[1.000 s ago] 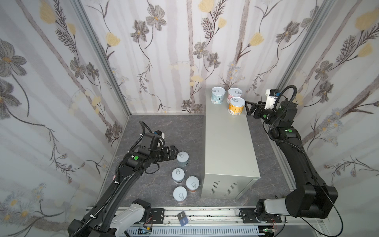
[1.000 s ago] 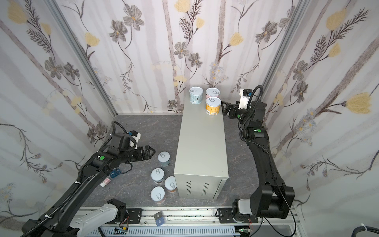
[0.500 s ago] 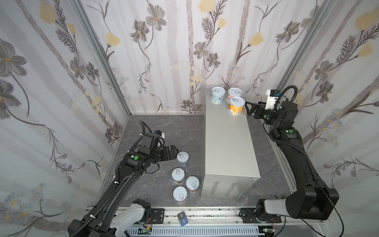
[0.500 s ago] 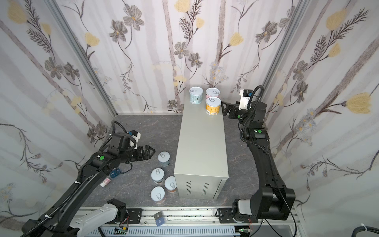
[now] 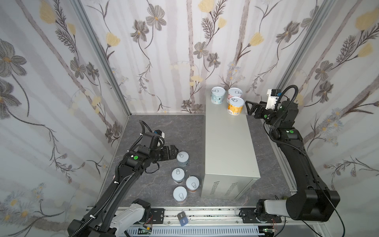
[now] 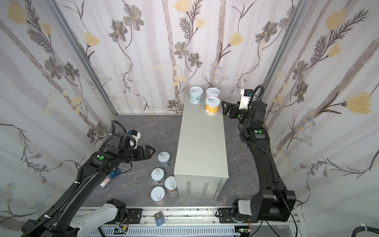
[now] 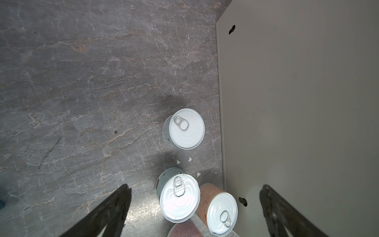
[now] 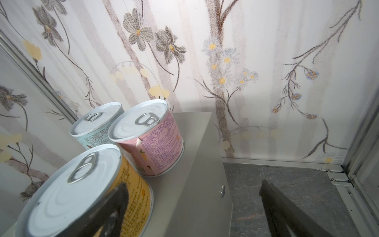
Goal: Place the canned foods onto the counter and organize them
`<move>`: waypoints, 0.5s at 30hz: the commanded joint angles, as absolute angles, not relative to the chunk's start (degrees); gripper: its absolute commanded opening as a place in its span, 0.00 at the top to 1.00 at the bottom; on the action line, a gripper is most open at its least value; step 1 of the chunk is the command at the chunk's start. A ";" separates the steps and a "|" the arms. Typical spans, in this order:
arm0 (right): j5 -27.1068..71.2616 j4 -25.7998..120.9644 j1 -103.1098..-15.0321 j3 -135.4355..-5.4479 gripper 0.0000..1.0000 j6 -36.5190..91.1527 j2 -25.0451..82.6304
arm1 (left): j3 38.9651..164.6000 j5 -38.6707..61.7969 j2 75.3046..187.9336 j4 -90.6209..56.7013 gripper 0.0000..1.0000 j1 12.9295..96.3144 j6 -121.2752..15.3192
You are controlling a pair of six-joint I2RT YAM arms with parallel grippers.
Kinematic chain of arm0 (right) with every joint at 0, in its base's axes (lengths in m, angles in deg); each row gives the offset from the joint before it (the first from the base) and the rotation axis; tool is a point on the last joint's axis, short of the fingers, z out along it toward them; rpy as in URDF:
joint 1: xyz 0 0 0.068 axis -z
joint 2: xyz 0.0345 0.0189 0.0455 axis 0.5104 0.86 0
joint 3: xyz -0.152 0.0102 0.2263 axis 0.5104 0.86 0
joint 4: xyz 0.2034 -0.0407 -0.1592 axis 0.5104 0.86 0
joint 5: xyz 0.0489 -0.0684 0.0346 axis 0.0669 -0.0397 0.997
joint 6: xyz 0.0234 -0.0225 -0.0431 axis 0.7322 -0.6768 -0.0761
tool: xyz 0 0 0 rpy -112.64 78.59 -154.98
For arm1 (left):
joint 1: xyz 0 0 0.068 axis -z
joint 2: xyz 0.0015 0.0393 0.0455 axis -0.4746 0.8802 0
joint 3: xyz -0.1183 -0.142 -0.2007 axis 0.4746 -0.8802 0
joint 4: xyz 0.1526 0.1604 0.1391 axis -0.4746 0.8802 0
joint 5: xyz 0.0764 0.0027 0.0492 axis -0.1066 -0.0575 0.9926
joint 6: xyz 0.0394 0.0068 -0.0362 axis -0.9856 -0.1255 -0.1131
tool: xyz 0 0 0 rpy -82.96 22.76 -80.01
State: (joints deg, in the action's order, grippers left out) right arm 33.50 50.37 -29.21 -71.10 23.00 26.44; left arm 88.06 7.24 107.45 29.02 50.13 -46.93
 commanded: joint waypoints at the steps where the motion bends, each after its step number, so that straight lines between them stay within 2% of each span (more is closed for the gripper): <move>1: 31.97 52.44 -29.36 -72.66 0.00 23.11 25.49 | 87.97 7.55 107.32 28.49 0.00 50.13 -47.35; 15: 29.99 67.37 -33.01 -86.12 0.00 22.89 31.17 | 85.93 7.31 106.08 27.16 0.00 50.13 -47.09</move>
